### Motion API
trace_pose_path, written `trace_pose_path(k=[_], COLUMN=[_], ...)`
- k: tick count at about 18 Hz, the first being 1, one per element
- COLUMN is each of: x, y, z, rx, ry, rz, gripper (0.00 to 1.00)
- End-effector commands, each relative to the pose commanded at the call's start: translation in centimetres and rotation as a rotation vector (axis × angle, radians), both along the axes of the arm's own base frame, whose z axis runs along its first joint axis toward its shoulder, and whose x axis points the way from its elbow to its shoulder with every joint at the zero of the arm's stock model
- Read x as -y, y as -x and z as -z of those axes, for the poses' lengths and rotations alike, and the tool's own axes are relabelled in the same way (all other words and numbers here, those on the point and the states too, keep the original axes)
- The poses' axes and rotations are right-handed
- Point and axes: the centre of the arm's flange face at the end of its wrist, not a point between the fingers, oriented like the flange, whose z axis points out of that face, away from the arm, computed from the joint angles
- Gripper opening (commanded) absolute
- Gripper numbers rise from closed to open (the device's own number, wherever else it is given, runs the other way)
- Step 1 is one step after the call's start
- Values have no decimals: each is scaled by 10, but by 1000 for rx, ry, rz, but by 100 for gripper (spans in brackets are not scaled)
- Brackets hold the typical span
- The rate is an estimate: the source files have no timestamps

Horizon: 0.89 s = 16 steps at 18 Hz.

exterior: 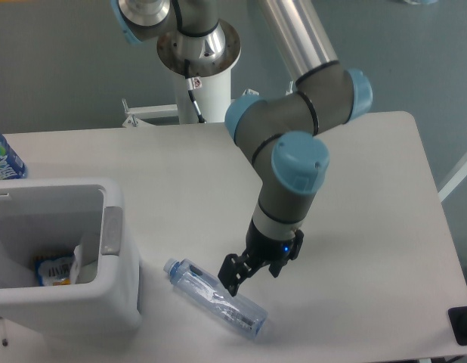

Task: Place the trash in the trash can
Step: 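Move the gripper down to the clear plastic water bottle, then rotate the gripper to align with the bottle and close on it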

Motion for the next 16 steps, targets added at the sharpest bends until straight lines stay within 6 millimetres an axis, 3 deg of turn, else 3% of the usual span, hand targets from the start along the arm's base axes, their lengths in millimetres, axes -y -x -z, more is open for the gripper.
trace_pose_path(k=[2, 8, 16], x=[-14, -37, -42], y=[-15, -6, -9], z=[7, 32, 46], rx=[-30, -58, -59], ry=[40, 106, 138], rz=[29, -45, -73], gripper=[100, 100, 100])
